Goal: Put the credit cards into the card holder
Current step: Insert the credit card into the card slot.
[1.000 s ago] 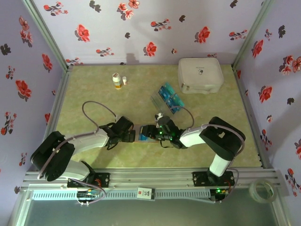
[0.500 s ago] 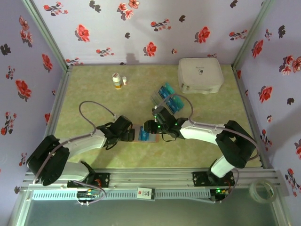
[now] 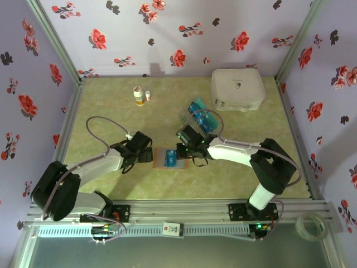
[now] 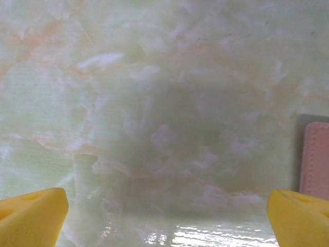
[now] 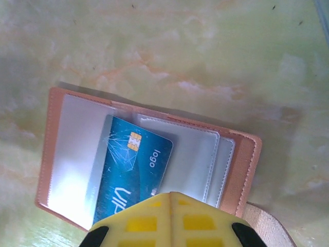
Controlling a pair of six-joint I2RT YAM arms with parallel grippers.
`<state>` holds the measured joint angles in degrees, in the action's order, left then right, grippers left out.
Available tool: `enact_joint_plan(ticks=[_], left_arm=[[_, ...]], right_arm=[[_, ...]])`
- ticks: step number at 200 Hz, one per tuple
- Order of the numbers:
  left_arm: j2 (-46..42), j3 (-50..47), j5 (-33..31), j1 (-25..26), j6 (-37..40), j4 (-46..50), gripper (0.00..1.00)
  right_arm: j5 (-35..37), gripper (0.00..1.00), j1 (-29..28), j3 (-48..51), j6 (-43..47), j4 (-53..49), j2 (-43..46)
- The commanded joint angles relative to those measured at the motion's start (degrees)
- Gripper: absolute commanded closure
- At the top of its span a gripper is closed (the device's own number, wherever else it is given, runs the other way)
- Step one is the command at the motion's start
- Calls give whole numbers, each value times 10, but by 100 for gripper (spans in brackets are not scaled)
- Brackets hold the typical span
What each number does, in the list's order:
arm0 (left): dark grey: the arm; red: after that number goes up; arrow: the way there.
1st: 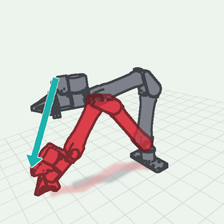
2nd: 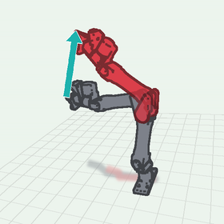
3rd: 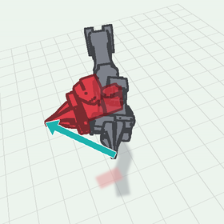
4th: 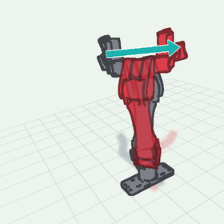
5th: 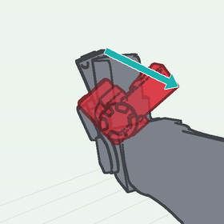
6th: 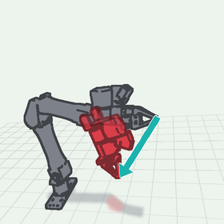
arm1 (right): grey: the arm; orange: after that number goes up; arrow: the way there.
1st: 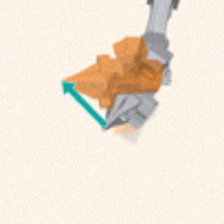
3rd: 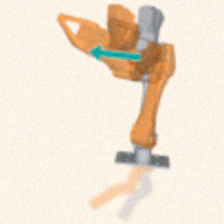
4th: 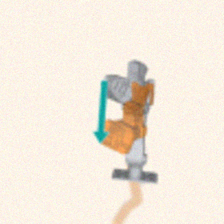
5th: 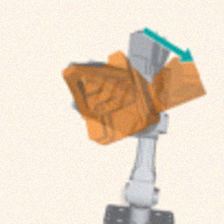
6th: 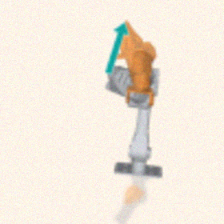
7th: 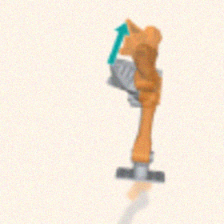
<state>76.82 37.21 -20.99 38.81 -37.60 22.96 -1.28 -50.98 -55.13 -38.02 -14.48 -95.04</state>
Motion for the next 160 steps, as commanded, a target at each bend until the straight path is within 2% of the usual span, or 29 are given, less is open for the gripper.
enact_joint_plan(ticks=[1,160], left_arm=[[20,18,-9,-3,-5,19,0],[81,35,17,-2,21,9,0]], right_arm=[[3,100,-9,-19,11,-16,-25],[-16,100,-26,-67,12,-11,-96]])
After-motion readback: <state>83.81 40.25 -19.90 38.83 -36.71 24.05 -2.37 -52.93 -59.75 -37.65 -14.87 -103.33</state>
